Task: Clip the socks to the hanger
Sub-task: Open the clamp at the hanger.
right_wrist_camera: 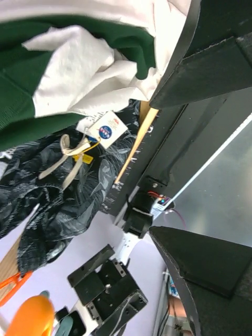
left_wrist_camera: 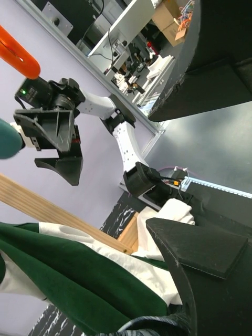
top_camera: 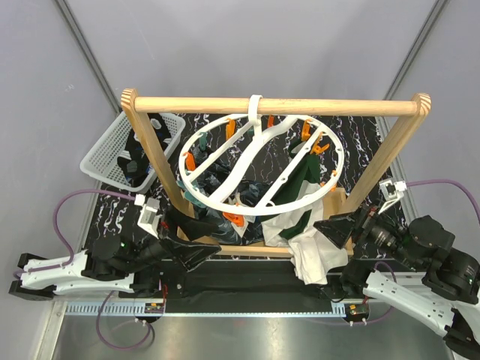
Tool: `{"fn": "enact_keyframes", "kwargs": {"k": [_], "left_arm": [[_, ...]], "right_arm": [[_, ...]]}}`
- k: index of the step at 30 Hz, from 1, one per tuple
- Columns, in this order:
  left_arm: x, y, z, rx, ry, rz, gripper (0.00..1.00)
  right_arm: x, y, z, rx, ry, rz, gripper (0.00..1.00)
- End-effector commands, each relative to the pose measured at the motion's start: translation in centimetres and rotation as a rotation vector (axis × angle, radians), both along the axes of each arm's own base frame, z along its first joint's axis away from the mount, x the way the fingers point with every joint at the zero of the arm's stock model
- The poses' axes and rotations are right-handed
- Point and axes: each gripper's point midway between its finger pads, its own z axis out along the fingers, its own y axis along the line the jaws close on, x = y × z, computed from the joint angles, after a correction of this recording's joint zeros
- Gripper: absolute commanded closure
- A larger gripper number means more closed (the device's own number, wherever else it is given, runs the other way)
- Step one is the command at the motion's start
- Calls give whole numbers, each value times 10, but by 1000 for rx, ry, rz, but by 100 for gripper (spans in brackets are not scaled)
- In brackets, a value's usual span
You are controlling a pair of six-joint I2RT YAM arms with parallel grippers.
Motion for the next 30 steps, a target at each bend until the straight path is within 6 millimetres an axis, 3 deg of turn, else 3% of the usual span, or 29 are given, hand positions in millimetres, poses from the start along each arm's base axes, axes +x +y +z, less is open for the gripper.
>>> {"fn": "enact_keyframes", "kwargs": {"k": [1, 2, 5, 6, 10, 11, 13, 16, 19, 23, 27, 30], "left_arm": [[-8, 9, 45, -145, -14, -42, 21], [-13, 8, 56, -171, -32, -67, 21], [-23, -5, 65, -164, -84, -118, 23], [-26, -4, 77, -190, -98, -130, 23], [-36, -16, 89, -167, -171, -179, 26], [-37, -17, 91, -167, -179, -181, 27], [-35, -17, 94, -164, -192, -170, 27], [-27, -14, 93, -153, -192, -124, 27], [-23, -12, 94, -155, -193, -96, 26], [-19, -17, 109, -164, -213, -75, 25], [-17, -27, 116, -151, -233, -60, 24], [-15, -31, 117, -154, -234, -45, 23]], "right_arm": [[0, -32, 25, 115, -43, -113, 0], [-6, -34, 33, 159, -75, -92, 0], [-36, -25, 62, 287, -223, 85, 0], [-44, -14, 64, 255, -231, 165, 1], [-73, 32, 57, 107, -195, 494, 0], [-93, 39, 60, 113, -200, 632, 0], [-94, 47, 67, 97, -226, 680, 2], [-98, 44, 81, 75, -301, 712, 2], [-111, 37, 107, 152, -419, 748, 0], [-84, 45, 104, 62, -402, 659, 5], [-73, 40, 127, 68, -488, 575, 7], [-75, 30, 149, 74, -564, 511, 10]]}}
